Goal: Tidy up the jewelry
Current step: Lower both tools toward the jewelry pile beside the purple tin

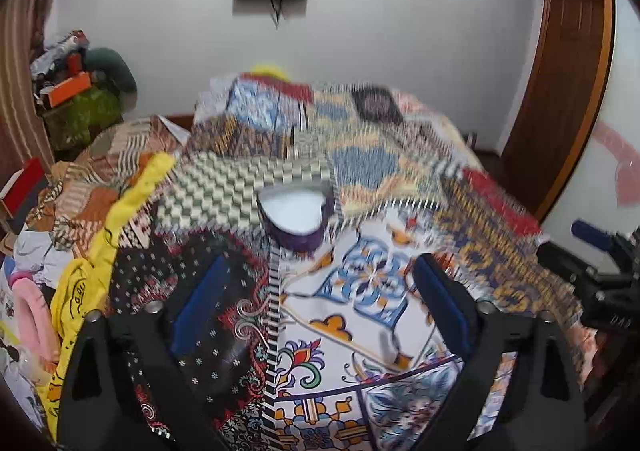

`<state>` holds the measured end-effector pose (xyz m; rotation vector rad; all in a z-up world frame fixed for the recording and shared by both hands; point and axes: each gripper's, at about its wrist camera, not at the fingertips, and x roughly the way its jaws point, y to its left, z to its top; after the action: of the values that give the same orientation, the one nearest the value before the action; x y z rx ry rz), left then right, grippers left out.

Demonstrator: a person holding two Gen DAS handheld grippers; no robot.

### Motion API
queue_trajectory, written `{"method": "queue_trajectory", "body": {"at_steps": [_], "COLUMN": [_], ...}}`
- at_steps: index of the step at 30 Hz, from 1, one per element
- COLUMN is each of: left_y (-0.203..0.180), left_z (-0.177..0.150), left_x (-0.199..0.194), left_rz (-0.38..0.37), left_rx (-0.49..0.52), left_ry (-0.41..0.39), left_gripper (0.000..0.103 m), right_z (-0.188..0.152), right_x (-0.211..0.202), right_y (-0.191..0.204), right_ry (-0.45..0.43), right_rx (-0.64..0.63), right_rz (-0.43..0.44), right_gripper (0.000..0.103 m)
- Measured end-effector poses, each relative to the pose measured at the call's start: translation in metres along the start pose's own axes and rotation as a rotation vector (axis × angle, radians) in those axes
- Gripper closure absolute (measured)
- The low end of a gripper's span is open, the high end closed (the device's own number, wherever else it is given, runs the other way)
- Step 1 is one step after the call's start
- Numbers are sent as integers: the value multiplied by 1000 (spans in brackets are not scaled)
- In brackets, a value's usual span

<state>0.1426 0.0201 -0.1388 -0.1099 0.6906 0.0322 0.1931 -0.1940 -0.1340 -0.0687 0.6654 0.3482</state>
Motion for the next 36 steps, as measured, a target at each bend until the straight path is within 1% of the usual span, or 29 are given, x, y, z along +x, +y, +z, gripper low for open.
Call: {"method": "queue_trajectory", "body": {"at_steps": [2,4,5,7,8,10,11,13,14,16,19,22,28,36], "left_y": [-3,-6,-8,-13,-16,-22,-24,-29,-31,-34,-36,-35,-32,-31], "left_z": [-3,-5,-6,-6,-6,-5,-5,-5,-5,-6,-6,-6,-7,-11], "left_x": [13,24,29,39,43,51,55,62,65,70,76,77,82,88], "left_rz": [-13,-40,-54,-86,-103,-137,-149,-181,-196,-229,-255,-276,-289,-292], "left_rx": [13,18,22,28,30,35,38,46,49,54,55,49,39,28], "left_ry": [39,76,92,127,141,168,179,205,216,239,255,257,265,274], "left_gripper": [17,24,27,36,38,46,49,59,62,72,80,85,86,86], "right_z": [0,0,1,1,1,1,1,3,4,5,7,7,4,4], "right_x": [7,15,21,29,33,38,41,47,50,55,62,71,89,91], "right_y": [0,3,6,10,12,17,18,20,21,23,28,32,37,34], "right_ry": [24,51,73,100,114,143,149,169,177,197,221,250,302,318], "right_rx": [-18,-46,-68,-93,-105,-123,-126,-134,-136,-143,-160,-170,-190,-169], "right_rz": [17,44,64,93,112,155,168,205,220,256,280,300,295,311], "right_gripper": [5,21,26,41,45,57,59,65,66,73,79,82,82,83]}}
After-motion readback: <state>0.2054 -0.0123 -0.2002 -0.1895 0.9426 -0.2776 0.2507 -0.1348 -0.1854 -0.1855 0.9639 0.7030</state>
